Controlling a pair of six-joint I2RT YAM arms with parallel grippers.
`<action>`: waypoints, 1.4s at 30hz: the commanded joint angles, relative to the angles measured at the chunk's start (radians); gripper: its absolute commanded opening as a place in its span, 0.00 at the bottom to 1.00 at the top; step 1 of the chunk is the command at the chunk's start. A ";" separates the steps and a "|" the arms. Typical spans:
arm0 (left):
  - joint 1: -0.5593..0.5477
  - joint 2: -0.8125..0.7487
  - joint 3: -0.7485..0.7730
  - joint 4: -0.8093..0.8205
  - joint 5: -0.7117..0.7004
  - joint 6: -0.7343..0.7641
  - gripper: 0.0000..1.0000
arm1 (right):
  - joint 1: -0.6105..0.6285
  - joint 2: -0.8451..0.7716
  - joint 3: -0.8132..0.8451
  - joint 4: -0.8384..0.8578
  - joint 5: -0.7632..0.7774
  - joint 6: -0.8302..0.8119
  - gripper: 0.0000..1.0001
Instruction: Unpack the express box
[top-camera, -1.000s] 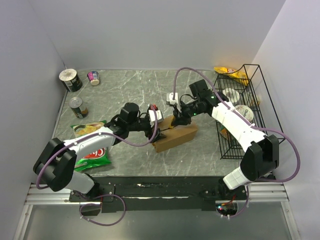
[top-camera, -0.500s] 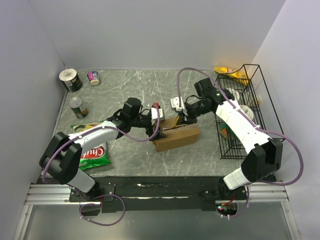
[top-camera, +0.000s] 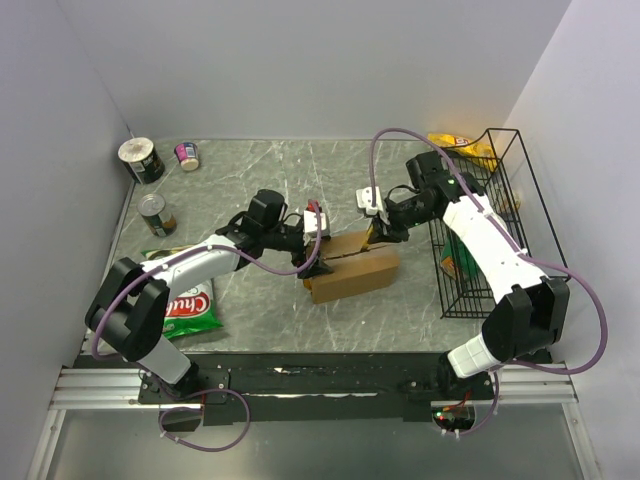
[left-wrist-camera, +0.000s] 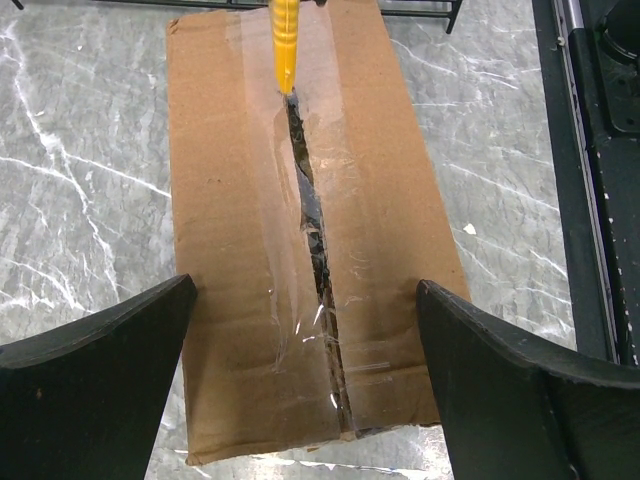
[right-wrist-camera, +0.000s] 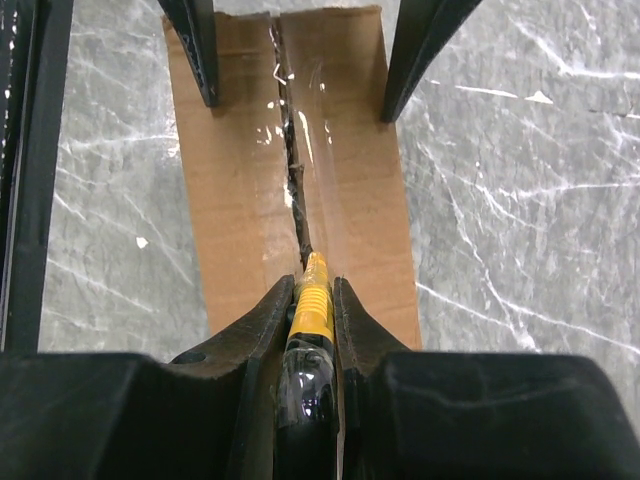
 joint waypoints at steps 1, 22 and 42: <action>-0.007 0.062 -0.052 -0.196 -0.038 0.058 0.99 | -0.028 -0.027 0.025 -0.031 0.022 -0.037 0.00; -0.007 0.103 -0.021 -0.218 -0.043 0.051 0.97 | -0.143 -0.038 0.019 -0.175 0.056 -0.170 0.00; -0.010 0.154 0.014 -0.192 -0.092 0.015 0.96 | -0.146 -0.052 -0.013 -0.104 0.167 0.265 0.00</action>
